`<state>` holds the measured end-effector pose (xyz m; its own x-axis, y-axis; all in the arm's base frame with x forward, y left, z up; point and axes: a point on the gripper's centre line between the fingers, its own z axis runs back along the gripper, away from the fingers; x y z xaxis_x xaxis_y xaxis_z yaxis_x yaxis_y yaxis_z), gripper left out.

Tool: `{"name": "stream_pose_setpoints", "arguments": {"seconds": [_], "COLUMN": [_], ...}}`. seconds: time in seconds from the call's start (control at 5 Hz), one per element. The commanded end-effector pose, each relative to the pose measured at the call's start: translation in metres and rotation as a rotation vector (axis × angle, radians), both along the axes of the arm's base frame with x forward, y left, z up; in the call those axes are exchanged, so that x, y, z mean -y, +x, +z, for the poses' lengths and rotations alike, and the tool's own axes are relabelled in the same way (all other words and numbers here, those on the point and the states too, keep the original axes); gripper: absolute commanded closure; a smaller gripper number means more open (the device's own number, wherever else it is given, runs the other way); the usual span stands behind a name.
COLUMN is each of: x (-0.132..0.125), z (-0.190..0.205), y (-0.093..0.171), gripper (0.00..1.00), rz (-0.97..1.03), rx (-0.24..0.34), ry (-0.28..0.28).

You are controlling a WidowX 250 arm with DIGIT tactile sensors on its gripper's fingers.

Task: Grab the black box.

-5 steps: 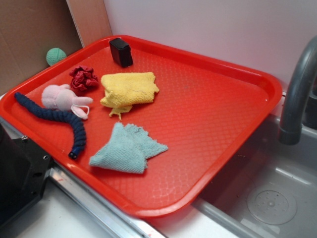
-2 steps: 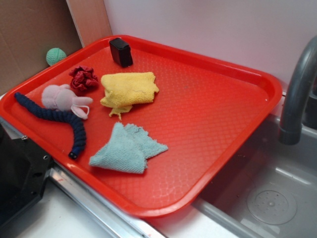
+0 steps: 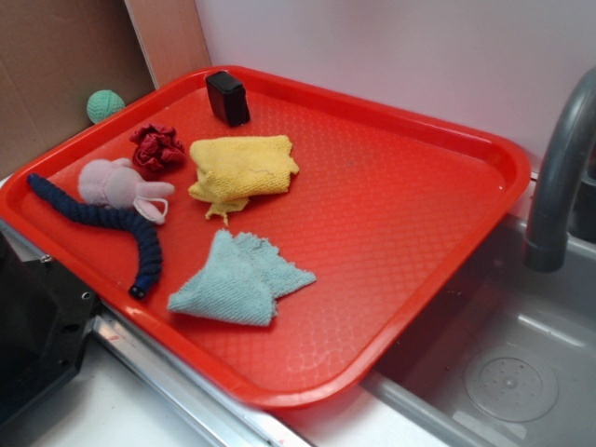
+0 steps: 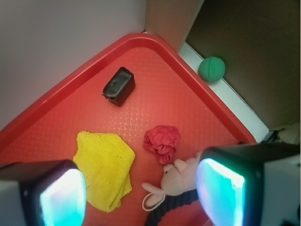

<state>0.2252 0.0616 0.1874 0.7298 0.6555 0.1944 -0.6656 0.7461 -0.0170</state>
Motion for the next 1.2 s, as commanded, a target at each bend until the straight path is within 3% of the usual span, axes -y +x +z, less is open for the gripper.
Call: {"name": "stream_pose_setpoints", "arguments": {"seconds": [0.0, 0.2, 0.4, 0.6, 1.0], "x": [-0.022, -0.047, -0.056, -0.070, -0.073], "z": [-0.023, -0.063, -0.084, -0.106, -0.125], "y": [0.023, 0.071, 0.083, 0.081, 0.081], "gripper": [0.00, 0.00, 0.00, 0.00, 0.00], "rz": [-0.010, 0.036, 0.064, 0.171, 0.227], "rx": [0.008, 0.115, 0.138, 0.128, 0.071], "ry": [0.021, -0.014, -0.052, -0.053, -0.034]}}
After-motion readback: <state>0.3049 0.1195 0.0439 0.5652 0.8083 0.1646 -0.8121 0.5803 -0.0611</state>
